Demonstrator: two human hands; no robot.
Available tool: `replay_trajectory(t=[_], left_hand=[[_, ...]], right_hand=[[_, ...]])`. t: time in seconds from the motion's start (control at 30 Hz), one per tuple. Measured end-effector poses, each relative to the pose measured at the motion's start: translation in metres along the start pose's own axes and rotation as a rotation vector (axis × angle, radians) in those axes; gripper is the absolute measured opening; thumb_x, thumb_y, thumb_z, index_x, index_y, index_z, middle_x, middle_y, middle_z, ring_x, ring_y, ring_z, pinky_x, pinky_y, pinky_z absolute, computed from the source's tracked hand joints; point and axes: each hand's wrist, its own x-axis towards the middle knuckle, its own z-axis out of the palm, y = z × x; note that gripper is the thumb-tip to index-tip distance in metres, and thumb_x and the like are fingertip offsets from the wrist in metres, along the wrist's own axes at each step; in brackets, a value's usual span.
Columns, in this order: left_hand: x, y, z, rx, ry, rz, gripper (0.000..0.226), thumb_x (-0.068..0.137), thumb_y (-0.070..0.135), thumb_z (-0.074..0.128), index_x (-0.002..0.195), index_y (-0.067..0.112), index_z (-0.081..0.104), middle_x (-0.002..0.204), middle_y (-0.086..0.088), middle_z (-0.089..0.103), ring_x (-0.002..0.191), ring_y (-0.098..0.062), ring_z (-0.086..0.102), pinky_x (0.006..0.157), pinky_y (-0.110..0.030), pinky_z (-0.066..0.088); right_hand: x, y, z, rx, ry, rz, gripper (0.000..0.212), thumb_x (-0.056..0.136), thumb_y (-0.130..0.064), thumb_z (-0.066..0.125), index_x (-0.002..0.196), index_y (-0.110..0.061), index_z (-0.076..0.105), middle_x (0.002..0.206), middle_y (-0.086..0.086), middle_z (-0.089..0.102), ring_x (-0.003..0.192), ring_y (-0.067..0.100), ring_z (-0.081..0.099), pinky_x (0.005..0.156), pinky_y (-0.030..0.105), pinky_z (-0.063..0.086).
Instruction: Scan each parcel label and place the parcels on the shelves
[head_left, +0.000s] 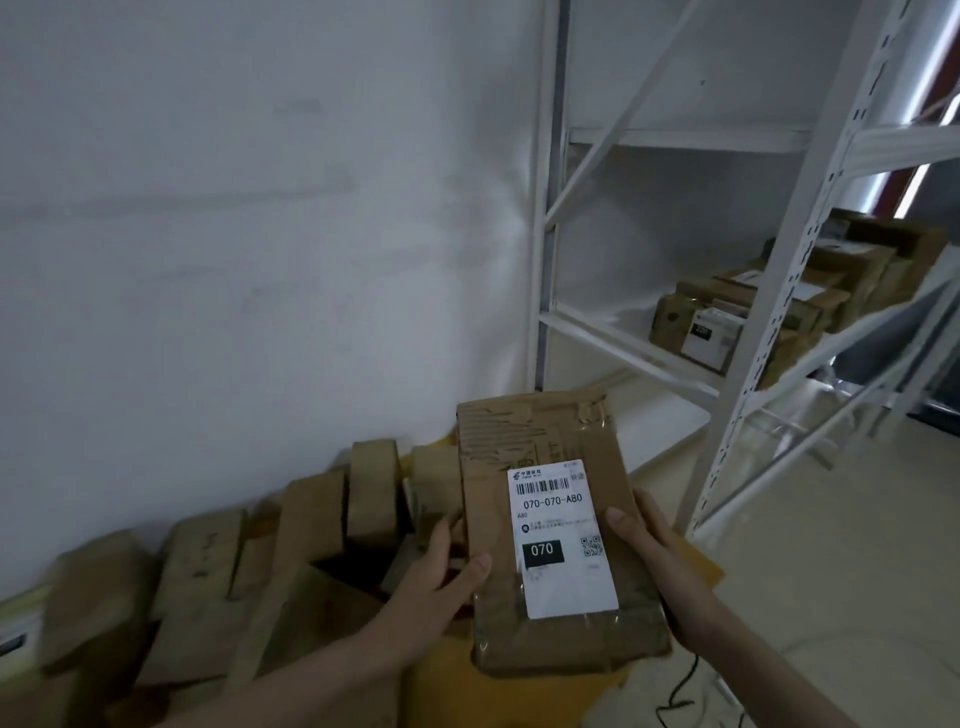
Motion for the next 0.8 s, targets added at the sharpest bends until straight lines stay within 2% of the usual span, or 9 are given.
replay_trajectory(t=[0.07,0.1,0.2,0.33,0.43,0.5,0.6,0.7,0.8], left_hand=[[-0.031,-0.005,-0.018,0.043,0.013,-0.014,0.068,0.085,0.065,0.054,0.139,0.048,0.017,0.133,0.017,0.052,0.116,-0.003,0.058,0.093,-0.024,0.053],[-0.047,-0.006,-0.027,0.053,0.02,-0.024,0.067,0.085,0.065,0.054,0.138,0.049,0.016,0.132,0.017,0.053,0.114,-0.002,0.059,0.09,-0.022,0.053],[-0.095,-0.006,-0.044,0.029,0.044,-0.044,0.059,0.092,0.044,0.051,0.137,0.043,0.013,0.119,0.024,0.058,0.101,0.01,0.061,0.076,-0.011,0.051],[-0.162,-0.008,-0.062,0.017,0.136,-0.001,0.054,0.094,0.033,0.053,0.135,0.042,0.02,0.122,0.029,0.051,0.094,0.026,0.053,0.071,-0.001,0.045],[-0.218,-0.013,-0.07,-0.06,0.173,0.0,0.058,0.087,0.041,0.056,0.132,0.05,0.022,0.114,0.035,0.059,0.101,0.02,0.055,0.077,-0.008,0.05],[-0.255,-0.018,-0.072,-0.092,0.218,0.007,0.053,0.084,0.043,0.054,0.127,0.052,0.025,0.103,0.045,0.059,0.102,0.017,0.057,0.078,-0.011,0.051],[-0.31,-0.027,-0.064,-0.148,0.254,-0.007,0.053,0.087,0.042,0.054,0.128,0.051,0.021,0.09,0.045,0.062,0.092,0.013,0.063,0.079,-0.018,0.052],[-0.36,-0.029,-0.046,-0.117,0.226,-0.006,0.066,0.079,0.049,0.055,0.135,0.05,0.02,0.097,0.035,0.064,0.09,0.01,0.063,0.081,-0.02,0.053],[-0.395,-0.033,-0.025,-0.082,0.143,-0.003,0.061,0.083,0.043,0.055,0.136,0.045,0.025,0.105,0.029,0.06,0.09,0.012,0.063,0.069,-0.011,0.052]], right_hand=[[-0.019,0.006,0.027,0.006,-0.011,0.021,0.086,0.06,-0.05,0.077,0.137,-0.035,0.042,0.114,0.004,0.07,0.098,0.028,0.07,0.075,0.041,0.058],[-0.029,0.008,0.039,0.01,-0.019,0.034,0.087,0.06,-0.05,0.078,0.137,-0.036,0.041,0.115,0.006,0.069,0.097,0.028,0.07,0.074,0.042,0.058],[-0.058,0.012,0.073,0.002,-0.037,0.058,0.075,0.073,-0.045,0.077,0.138,-0.036,0.04,0.118,0.008,0.066,0.094,0.027,0.071,0.069,0.037,0.059],[-0.097,0.015,0.113,-0.037,-0.097,0.077,0.07,0.078,-0.045,0.073,0.139,-0.035,0.039,0.121,0.01,0.064,0.095,0.028,0.071,0.074,0.041,0.058],[-0.129,0.017,0.143,-0.059,-0.141,0.068,0.065,0.078,-0.042,0.066,0.137,-0.036,0.04,0.119,0.008,0.065,0.096,0.027,0.07,0.08,0.044,0.057],[-0.155,0.022,0.161,-0.062,-0.183,0.058,0.066,0.079,-0.046,0.071,0.137,-0.036,0.041,0.118,0.007,0.067,0.098,0.028,0.07,0.084,0.046,0.056],[-0.2,0.033,0.178,-0.071,-0.209,0.035,0.071,0.071,-0.049,0.071,0.136,-0.035,0.044,0.118,0.008,0.067,0.101,0.031,0.068,0.089,0.052,0.053],[-0.256,0.047,0.178,-0.036,-0.175,0.035,0.075,0.067,-0.051,0.073,0.135,-0.031,0.047,0.119,0.009,0.067,0.104,0.033,0.067,0.091,0.053,0.052],[-0.321,0.061,0.166,0.003,-0.099,0.041,0.075,0.066,-0.052,0.073,0.133,-0.03,0.048,0.119,0.009,0.067,0.103,0.032,0.067,0.085,0.047,0.054]])
